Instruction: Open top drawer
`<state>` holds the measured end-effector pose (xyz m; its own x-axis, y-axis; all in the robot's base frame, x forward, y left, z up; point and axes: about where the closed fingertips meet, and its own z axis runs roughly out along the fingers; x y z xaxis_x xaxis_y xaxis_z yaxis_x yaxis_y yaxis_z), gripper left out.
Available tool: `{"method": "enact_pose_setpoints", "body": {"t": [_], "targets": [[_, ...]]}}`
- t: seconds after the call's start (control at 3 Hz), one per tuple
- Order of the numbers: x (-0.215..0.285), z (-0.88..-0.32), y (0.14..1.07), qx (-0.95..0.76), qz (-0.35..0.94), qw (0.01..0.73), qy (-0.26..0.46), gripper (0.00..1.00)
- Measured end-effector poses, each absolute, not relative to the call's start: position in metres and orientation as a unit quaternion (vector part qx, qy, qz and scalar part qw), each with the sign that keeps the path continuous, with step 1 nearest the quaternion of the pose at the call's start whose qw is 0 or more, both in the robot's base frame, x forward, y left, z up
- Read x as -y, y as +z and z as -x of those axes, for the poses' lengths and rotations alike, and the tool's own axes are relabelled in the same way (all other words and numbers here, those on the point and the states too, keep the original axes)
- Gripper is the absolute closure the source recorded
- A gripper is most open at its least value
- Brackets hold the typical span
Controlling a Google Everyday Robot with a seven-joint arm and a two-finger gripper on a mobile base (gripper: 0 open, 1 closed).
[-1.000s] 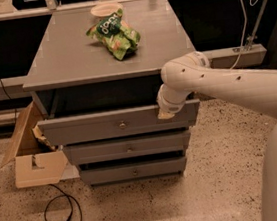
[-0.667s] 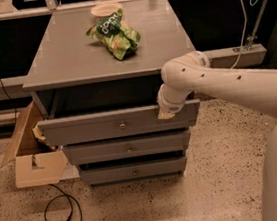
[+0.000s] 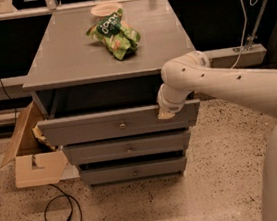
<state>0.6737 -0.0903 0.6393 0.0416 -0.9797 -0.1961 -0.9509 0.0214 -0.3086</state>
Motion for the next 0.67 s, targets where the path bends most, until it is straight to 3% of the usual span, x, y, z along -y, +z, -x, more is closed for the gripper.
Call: {"method": "enact_pose_setpoints", "body": {"t": [0.67], "targets": [[0.0903,-0.6736,0.6392,-0.691,0.698,0.182,-0.039,0.00]]}}
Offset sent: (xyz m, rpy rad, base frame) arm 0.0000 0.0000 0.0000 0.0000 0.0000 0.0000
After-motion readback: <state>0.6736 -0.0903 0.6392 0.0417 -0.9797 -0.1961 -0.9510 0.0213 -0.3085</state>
